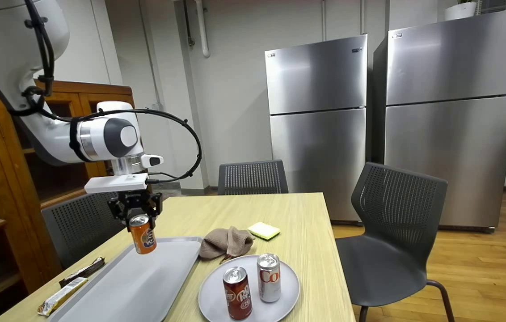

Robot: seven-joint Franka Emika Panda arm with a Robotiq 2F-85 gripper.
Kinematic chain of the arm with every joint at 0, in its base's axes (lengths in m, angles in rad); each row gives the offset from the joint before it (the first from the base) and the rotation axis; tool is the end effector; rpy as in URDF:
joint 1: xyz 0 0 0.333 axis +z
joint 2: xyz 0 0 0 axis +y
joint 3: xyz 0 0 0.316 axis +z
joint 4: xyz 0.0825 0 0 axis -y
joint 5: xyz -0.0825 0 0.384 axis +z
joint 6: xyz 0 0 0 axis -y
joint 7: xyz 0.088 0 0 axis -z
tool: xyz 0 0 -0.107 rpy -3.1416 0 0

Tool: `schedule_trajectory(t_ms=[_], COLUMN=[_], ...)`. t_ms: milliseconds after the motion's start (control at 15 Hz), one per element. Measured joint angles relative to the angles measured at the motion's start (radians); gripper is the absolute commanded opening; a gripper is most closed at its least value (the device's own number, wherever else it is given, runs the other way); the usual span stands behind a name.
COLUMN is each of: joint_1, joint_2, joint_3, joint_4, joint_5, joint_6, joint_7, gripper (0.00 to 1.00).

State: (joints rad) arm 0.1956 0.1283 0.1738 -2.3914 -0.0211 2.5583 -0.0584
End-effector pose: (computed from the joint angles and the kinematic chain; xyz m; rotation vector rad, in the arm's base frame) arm 0.4708 0.1833 0.2693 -3.0483 -0.6870 -0.0604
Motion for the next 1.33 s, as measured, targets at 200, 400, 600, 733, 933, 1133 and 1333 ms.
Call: schedule_trajectory(t_ms=[200, 400, 600, 733, 933, 1133, 1333], joint_1=[0.027, 0.041, 0.046, 0.051, 0.062, 0.073, 0.077], joint_2=[0.026, 0.067, 0.113, 0.141, 0.173, 0.191, 0.202], joint_3=[0.015, 0.024, 0.033, 0.033, 0.033, 0.033, 0.032], joint_4=[0.018, 0.041, 0.061, 0.072, 0.083, 0.092, 0.096], joint_5=[-0.005, -0.006, -0.005, -0.018, -0.070, -0.107, -0.122], joint_6=[0.000, 0.000, 0.000, 0.000, -0.001, -0.001, -0.002], joint_7=[0.007, 0.007, 0.007, 0.008, 0.008, 0.008, 0.008], gripper=[0.38, 0.38, 0.38, 0.38, 0.38, 0.38, 0.38])
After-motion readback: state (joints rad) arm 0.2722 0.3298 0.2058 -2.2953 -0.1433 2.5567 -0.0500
